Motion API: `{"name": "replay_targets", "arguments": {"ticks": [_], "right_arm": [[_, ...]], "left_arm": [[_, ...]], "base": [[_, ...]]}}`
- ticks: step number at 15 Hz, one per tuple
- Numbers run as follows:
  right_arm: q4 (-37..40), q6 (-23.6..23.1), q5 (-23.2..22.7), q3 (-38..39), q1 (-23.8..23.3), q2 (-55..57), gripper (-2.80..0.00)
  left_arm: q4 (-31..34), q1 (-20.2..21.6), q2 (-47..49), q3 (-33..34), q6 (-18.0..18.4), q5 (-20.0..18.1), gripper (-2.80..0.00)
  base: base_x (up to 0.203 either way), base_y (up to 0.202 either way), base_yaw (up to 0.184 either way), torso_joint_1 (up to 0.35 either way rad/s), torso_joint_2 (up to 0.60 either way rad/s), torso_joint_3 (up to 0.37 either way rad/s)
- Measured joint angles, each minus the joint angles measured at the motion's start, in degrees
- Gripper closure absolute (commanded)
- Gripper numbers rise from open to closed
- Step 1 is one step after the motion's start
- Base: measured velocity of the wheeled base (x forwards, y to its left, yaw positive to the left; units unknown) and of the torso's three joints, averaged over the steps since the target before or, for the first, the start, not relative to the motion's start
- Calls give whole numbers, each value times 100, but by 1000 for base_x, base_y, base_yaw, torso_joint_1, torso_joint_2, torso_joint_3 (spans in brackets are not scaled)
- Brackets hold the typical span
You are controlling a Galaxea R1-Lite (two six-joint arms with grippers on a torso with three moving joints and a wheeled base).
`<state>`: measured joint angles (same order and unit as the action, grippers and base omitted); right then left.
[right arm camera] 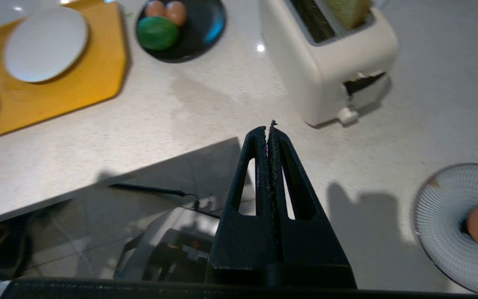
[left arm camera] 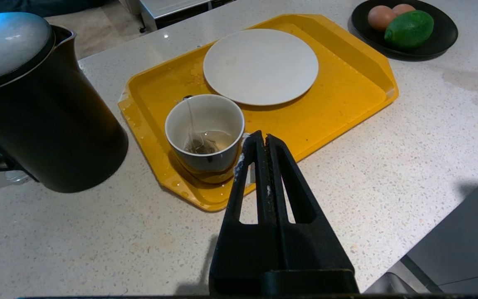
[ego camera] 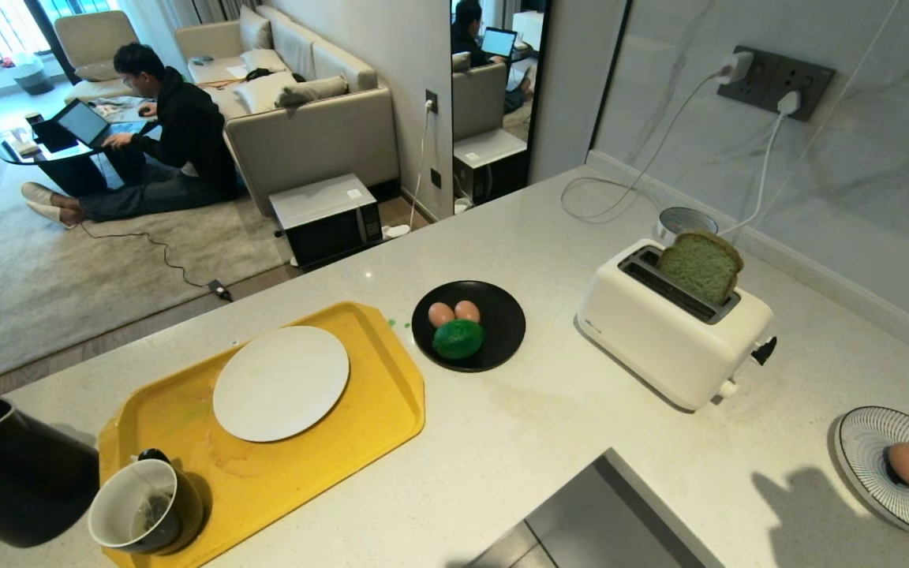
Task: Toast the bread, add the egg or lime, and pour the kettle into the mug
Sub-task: Put the baked bread on a plate
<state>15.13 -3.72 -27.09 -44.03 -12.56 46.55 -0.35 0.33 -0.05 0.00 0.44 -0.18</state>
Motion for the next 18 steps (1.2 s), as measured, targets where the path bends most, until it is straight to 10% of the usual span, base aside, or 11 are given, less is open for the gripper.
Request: {"name": "replay_targets", "arguments": {"ticks": [5,6,18], "right_arm": [[-206,-352,1125,190,0,47,0],[-209,-423,1287,207,0,58,-280],[-974,-595,1253,813,32,190,-280]], "left_arm": [[0,5,0,0,0,1,0],[0,5,0,0,1,2,0],[-2,2,0,0,-2,0,0]], "base": [[0,0,0,0,0,0],[0,0,0,0,0,0],[0,0,0,0,0,0]]}}
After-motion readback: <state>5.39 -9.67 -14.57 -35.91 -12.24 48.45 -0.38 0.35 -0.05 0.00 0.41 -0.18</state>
